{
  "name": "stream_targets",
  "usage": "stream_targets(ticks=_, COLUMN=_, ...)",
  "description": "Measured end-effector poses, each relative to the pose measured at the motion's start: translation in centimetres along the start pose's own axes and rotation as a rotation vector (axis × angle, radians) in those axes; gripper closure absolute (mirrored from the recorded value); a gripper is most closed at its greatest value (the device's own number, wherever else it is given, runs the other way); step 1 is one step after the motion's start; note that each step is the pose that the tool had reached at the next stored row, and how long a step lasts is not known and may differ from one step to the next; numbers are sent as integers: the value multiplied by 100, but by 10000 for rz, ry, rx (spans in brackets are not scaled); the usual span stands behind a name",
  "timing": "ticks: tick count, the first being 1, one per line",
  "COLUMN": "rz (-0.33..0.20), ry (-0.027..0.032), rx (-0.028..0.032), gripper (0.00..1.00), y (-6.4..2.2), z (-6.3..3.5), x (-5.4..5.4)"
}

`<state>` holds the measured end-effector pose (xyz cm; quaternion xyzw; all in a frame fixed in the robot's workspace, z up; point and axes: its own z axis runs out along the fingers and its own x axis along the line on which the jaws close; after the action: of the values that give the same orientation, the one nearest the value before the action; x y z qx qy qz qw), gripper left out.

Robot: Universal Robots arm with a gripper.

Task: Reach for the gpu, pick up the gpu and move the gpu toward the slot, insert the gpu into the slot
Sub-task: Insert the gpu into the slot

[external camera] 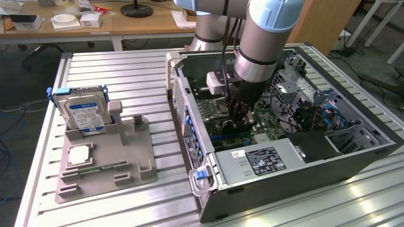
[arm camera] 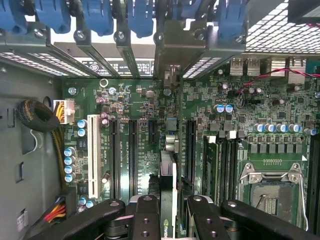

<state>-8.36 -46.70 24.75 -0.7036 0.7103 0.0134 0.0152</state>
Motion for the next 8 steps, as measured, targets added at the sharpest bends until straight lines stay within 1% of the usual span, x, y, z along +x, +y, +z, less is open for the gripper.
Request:
stream_targets(ticks=6, rz=0, ry=-5, rx=3, gripper=74, y=0, z=3, x=-1)
stream_targets(ticks=8, rz=4, ry=-12, rx=8, gripper=74, y=7, z=-16, x=-2)
